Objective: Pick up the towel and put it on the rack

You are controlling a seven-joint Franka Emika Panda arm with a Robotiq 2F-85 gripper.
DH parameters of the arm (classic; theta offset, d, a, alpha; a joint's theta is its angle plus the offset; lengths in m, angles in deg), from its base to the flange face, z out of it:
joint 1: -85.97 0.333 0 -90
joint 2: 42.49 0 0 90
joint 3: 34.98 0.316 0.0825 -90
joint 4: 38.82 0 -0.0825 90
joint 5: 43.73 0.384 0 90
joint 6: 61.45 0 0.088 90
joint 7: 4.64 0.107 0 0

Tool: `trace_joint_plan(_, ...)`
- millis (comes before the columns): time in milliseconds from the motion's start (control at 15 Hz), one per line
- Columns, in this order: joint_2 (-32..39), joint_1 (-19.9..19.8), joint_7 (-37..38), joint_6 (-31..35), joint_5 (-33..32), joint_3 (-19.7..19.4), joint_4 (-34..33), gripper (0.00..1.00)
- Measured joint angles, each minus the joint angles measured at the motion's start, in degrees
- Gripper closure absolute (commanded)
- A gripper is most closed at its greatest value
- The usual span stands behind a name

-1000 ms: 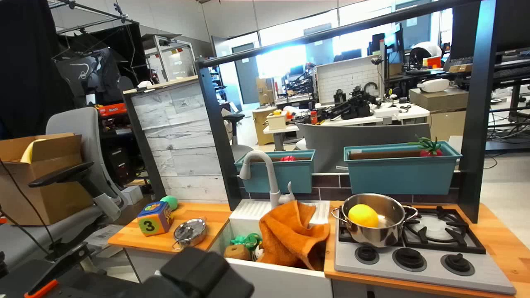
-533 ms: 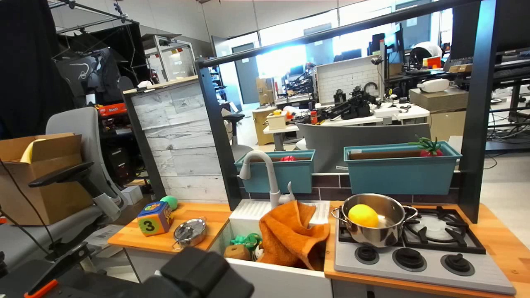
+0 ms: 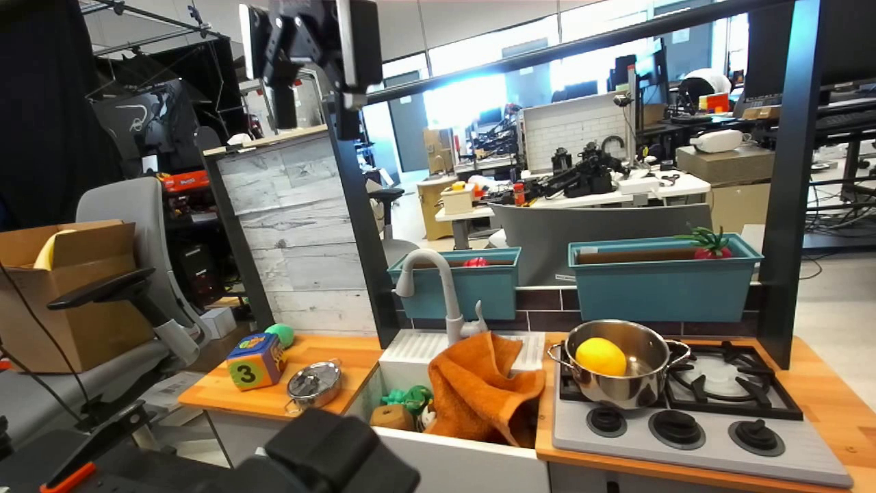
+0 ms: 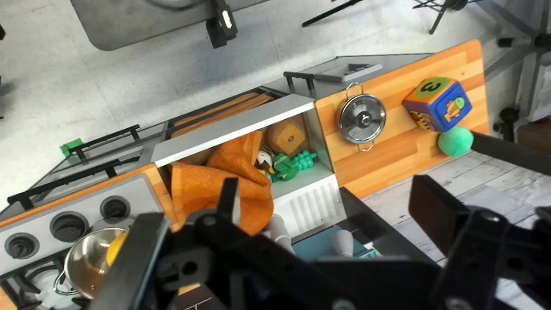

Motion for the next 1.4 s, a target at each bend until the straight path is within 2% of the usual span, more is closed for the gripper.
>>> trace_joint_plan(600, 25.0, -1.8, 0.6, 14.4, 0.0, 8.0, -10.4, 0.00)
trace_joint_plan(933, 37.0, -5.0, 0.3, 23.0, 0.0, 12.0, -15.2, 0.00)
trace_joint_plan(1400, 47.6, -10.6, -0.3, 31.9, -0.1, 13.5, -16.9, 0.00)
